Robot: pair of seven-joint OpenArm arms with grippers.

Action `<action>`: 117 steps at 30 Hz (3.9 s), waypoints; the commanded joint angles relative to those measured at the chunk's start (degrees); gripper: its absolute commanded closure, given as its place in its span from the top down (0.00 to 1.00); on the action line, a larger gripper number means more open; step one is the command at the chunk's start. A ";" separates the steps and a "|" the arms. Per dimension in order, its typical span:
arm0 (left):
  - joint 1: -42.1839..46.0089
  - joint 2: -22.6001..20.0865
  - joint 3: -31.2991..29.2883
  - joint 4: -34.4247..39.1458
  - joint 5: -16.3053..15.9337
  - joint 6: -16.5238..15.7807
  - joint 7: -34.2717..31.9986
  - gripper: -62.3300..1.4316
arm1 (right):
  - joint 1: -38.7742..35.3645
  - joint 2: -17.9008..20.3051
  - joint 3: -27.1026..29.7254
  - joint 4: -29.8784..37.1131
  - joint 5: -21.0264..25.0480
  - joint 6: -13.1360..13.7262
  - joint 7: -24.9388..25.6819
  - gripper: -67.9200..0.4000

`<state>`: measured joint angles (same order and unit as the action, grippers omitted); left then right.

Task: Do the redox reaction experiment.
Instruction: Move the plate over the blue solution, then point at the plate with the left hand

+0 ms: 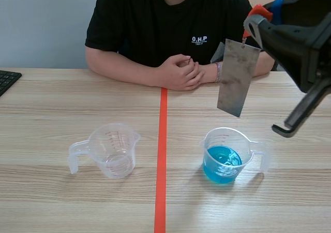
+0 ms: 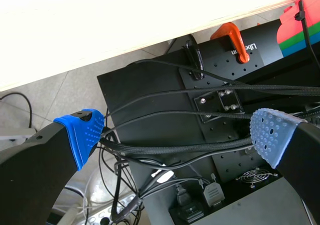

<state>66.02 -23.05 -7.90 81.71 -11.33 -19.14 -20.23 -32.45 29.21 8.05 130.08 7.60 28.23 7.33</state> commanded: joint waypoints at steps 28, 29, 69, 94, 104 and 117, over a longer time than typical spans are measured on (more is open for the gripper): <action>0.46 -16.59 -0.35 3.45 -1.75 -7.21 -5.09 0.26 | -11.08 16.98 9.77 0.46 3.93 4.09 12.76 0.03; 0.46 -17.79 -0.35 3.78 -1.77 -7.21 -6.16 0.22 | -11.45 17.46 9.77 0.42 4.02 3.52 12.81 0.03; -57.92 -27.69 34.38 10.93 -8.39 -8.37 4.44 0.09 | -11.50 20.15 9.79 -5.92 3.15 2.67 18.99 0.03; -75.93 -0.46 44.44 -5.79 3.19 -5.42 15.37 0.09 | -11.52 20.15 9.79 -5.92 3.15 2.67 18.97 0.03; -77.64 4.92 47.87 -10.19 5.29 -5.42 15.85 0.09 | -11.52 20.13 9.79 -5.92 3.15 2.67 18.97 0.03; -78.42 7.80 49.40 -10.62 5.90 -3.08 17.75 0.09 | -11.52 20.13 9.79 -5.92 3.15 2.67 18.97 0.03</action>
<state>-11.46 -15.79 41.60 70.48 -4.93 -22.44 -1.87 -44.62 49.06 17.89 123.90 9.91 31.27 25.65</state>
